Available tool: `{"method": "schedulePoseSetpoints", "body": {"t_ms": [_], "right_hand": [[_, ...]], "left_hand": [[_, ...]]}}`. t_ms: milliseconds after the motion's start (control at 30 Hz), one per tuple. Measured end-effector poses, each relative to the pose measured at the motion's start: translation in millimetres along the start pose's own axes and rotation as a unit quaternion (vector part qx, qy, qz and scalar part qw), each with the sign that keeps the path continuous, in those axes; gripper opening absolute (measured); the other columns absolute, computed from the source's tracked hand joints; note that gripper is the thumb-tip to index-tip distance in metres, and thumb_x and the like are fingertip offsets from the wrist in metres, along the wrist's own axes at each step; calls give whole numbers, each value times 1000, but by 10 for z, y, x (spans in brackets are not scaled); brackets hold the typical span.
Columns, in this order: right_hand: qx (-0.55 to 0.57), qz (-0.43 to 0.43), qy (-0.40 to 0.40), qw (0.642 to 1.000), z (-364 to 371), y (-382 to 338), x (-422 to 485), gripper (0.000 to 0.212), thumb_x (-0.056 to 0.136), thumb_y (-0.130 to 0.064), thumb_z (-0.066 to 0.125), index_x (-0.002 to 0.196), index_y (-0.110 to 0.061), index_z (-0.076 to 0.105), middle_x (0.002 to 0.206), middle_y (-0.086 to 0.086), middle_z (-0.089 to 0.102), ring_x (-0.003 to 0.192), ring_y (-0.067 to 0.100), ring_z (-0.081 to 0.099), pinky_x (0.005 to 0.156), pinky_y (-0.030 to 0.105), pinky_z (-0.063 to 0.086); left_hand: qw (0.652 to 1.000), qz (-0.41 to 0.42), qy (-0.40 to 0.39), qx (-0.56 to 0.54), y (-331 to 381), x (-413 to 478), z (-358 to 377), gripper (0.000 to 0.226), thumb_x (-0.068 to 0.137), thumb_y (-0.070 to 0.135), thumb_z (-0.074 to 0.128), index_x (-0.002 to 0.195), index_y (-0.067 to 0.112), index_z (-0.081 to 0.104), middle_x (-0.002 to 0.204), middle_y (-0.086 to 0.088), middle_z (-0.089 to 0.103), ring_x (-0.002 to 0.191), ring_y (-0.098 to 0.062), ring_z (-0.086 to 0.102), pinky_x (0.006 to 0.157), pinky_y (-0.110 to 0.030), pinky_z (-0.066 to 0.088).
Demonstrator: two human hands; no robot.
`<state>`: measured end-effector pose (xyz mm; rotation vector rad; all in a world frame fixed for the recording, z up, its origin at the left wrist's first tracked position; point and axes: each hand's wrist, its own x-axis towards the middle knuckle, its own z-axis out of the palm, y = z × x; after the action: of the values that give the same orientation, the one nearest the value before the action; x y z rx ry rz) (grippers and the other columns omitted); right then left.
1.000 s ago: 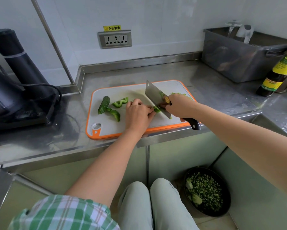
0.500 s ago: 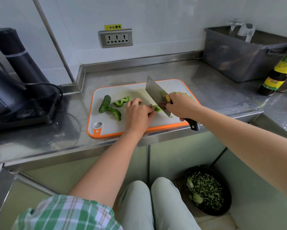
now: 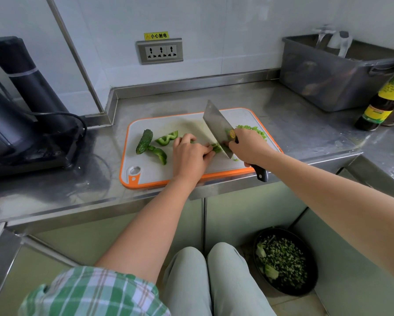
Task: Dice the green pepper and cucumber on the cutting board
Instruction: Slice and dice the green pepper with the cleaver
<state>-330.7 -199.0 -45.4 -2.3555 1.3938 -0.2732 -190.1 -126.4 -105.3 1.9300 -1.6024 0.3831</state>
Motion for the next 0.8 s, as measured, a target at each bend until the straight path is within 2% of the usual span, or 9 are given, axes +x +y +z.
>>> {"method": "schedulePoseSetpoints", "body": {"t_ms": [100, 200, 433, 533, 667, 733, 800], "right_hand": [[7, -6, -2, 1000, -53, 6, -44, 21, 93, -12, 40, 73, -12, 35, 67, 5, 45, 38, 22, 53, 37, 21, 31], [-37, -13, -38, 998, -132, -46, -61, 17, 93, -12, 40, 77, -8, 40, 73, 7, 46, 36, 19, 51, 34, 19, 31], [-65, -16, -46, 997, -87, -109, -26, 22, 91, -9, 40, 70, -11, 35, 69, 9, 47, 39, 22, 51, 36, 23, 35], [-72, -20, -33, 997, -35, -123, -6, 23, 90, -8, 39, 68, -13, 34, 69, 8, 46, 44, 22, 50, 40, 25, 36], [-18, -5, -10, 1000, 9, -76, -4, 16, 91, -9, 39, 75, -10, 37, 67, 6, 47, 40, 22, 53, 39, 23, 32], [-9, -2, -10, 1000, -47, -57, -21, 18, 91, -9, 39, 74, -11, 36, 66, 6, 47, 38, 22, 53, 38, 22, 32], [-22, -4, -27, 999, -114, -60, -36, 16, 90, -8, 40, 75, -9, 38, 68, 8, 48, 37, 21, 52, 34, 20, 32]], "left_hand": [[1000, 8, 10, 13, -19, 18, 17, 12, 71, 25, 82, 82, 21, 80, 71, -10, 66, 85, -31, 61, 79, -32, 36], [1000, 5, -5, 10, -55, 30, 60, 15, 82, 31, 72, 94, 23, 79, 77, -5, 69, 98, -28, 58, 84, -34, 28], [1000, 1, -15, 0, -49, 23, 43, 16, 82, 30, 71, 95, 24, 78, 76, -1, 70, 98, -28, 57, 85, -34, 27], [1000, -7, -21, -2, -25, 11, 21, 15, 80, 27, 74, 93, 22, 79, 77, -4, 70, 97, -30, 58, 84, -36, 34], [1000, -10, -4, -5, 32, -14, -38, 13, 69, 21, 84, 80, 20, 80, 71, -10, 66, 82, -33, 60, 76, -35, 46], [1000, -3, -1, 4, 9, 3, -10, 12, 71, 24, 82, 83, 21, 80, 71, -9, 67, 84, -32, 60, 80, -33, 41], [1000, -1, -8, 9, -27, 17, 26, 13, 78, 28, 75, 90, 22, 79, 73, -5, 70, 94, -30, 59, 84, -34, 30]]}}
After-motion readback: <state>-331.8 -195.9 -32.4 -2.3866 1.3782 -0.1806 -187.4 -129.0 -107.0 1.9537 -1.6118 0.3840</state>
